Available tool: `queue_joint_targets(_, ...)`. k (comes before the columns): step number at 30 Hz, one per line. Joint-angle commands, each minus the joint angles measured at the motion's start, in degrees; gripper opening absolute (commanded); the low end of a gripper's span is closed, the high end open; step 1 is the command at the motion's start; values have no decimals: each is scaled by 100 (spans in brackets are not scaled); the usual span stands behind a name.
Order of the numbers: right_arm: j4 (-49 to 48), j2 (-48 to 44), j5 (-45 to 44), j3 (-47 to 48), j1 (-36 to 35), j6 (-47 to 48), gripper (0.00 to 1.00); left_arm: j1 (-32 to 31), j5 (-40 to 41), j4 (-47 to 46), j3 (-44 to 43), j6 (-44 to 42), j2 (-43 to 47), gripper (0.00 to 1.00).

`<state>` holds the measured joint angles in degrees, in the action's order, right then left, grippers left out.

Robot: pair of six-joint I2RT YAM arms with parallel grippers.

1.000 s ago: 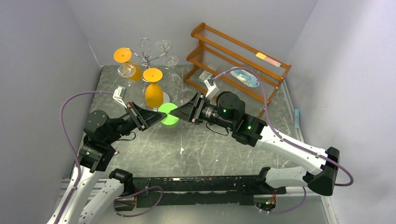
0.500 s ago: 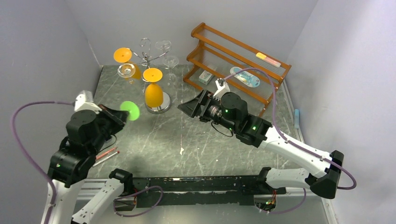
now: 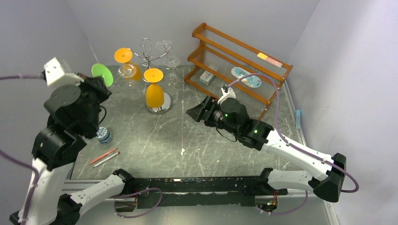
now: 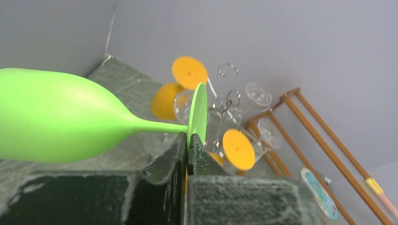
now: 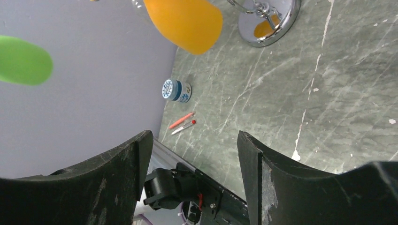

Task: Place the wine glass upside down on the wine glass rack

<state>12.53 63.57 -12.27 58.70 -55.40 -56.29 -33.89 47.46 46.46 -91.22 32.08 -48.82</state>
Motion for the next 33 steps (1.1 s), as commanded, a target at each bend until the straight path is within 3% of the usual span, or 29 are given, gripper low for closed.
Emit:
queue_joint_targets(1, 74, -139, -144, -112, 46, 51, 70, -88, 572, -1112, -684, -952, -724, 5)
queue_joint_targets(12, 82, -174, -121, -95, 98, 144, 70, 124, -200, -2301, -1586, -1685, -2453, 5)
queue_joint_targets(17, 96, -229, -100, -119, 119, 185, 70, 1227, -1574, -2444, -1919, -1251, -3068, 5)
queue_joint_targets(24, 160, -301, -152, -157, 155, 198, 70, 2092, -2819, -3101, -1803, -895, -3533, 5)
queue_joint_targets(33, 215, -273, -135, -152, 187, 183, 70, 3084, -5260, -3782, -1685, 441, -4381, 5)
